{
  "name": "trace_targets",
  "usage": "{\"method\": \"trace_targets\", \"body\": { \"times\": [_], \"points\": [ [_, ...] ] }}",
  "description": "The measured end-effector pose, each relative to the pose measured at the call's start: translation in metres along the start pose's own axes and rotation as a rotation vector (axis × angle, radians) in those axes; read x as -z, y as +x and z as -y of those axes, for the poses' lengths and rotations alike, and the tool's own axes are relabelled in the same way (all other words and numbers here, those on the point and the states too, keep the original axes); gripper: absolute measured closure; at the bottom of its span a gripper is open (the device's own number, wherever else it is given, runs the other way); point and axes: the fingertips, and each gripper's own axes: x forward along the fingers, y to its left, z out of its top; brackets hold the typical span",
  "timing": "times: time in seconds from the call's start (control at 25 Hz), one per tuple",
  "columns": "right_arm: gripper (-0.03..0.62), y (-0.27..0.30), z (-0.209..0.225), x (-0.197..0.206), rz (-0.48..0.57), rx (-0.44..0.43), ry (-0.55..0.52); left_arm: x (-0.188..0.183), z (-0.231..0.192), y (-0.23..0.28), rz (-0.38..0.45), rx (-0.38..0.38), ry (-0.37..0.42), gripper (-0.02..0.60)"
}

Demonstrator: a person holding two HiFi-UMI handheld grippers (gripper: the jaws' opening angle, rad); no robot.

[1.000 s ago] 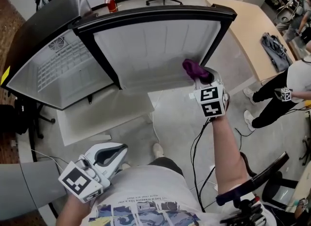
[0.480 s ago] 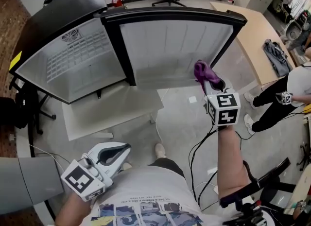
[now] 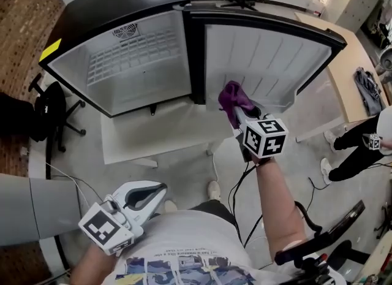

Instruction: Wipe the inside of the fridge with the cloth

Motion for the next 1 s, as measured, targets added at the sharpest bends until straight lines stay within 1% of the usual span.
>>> {"method": "trace_targets", "body": {
  "times": [0.08,0.2,0.44,0.6,1.0],
  "points": [
    [0.542,0.017,-0.009,0.006,0.009,-0.025,0.045,0.004,-0.005,-0.009,-0.010,-0.026,-0.008,0.575],
    [0.542,0.040,-0.016,0.022,-0.006,-0.038,0.080,0.008,-0.012,-0.020,-0.020,-0.062,-0.020,0.575],
    [0.542,0.061,-0.018,0.047,-0.052,-0.036,0.095,0.011,-0.021,-0.027,-0.041,-0.098,-0.027,0.575],
    [0.542,0.065,-0.011,0.054,-0.071,-0.017,0.082,0.012,-0.022,-0.022,-0.056,-0.096,-0.019,0.575],
    [0.542,0.053,0.025,0.066,-0.099,0.065,0.028,-0.001,-0.015,0.006,-0.058,-0.040,0.008,0.575]
  ]
}}
